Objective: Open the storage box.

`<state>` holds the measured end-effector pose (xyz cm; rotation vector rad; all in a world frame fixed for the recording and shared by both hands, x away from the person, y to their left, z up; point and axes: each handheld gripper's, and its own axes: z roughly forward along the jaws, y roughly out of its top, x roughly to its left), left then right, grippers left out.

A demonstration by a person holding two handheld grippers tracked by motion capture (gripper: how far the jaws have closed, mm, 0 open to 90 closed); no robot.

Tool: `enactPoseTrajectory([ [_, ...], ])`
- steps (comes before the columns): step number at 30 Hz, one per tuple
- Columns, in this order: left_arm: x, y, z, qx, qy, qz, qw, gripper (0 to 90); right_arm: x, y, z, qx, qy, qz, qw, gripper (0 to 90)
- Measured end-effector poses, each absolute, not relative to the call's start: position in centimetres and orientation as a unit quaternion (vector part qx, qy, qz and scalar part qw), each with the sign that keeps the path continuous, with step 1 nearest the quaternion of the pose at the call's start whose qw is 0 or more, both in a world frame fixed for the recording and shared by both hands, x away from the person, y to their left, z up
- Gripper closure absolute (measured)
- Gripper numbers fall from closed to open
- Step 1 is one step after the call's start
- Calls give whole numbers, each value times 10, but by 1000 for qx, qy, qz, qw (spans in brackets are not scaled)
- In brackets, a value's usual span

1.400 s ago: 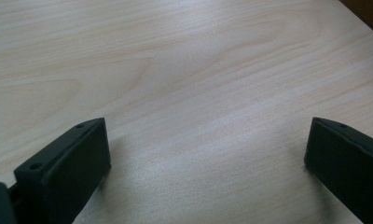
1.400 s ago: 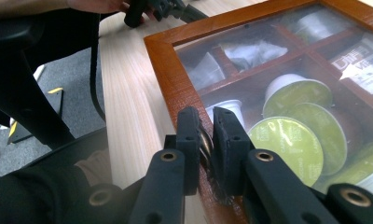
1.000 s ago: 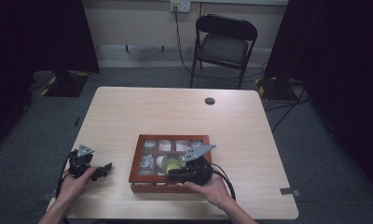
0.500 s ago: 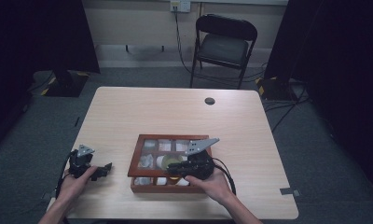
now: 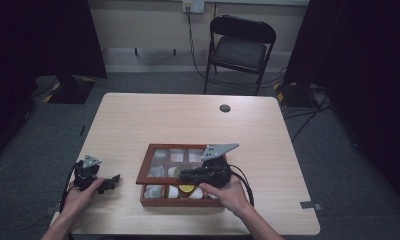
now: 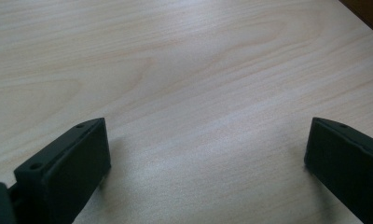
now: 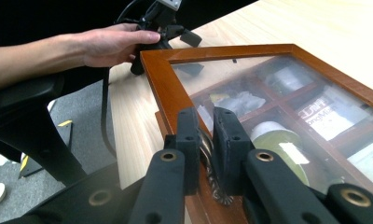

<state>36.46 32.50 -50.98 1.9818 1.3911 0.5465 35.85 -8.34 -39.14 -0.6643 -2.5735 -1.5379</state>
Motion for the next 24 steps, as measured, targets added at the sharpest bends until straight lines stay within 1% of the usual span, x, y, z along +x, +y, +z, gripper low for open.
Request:
enactPoseTrajectory([
  [24, 365, 325, -510, 755, 530, 209, 324, 0, 368, -84, -376, -230, -829, -508, 40, 812],
])
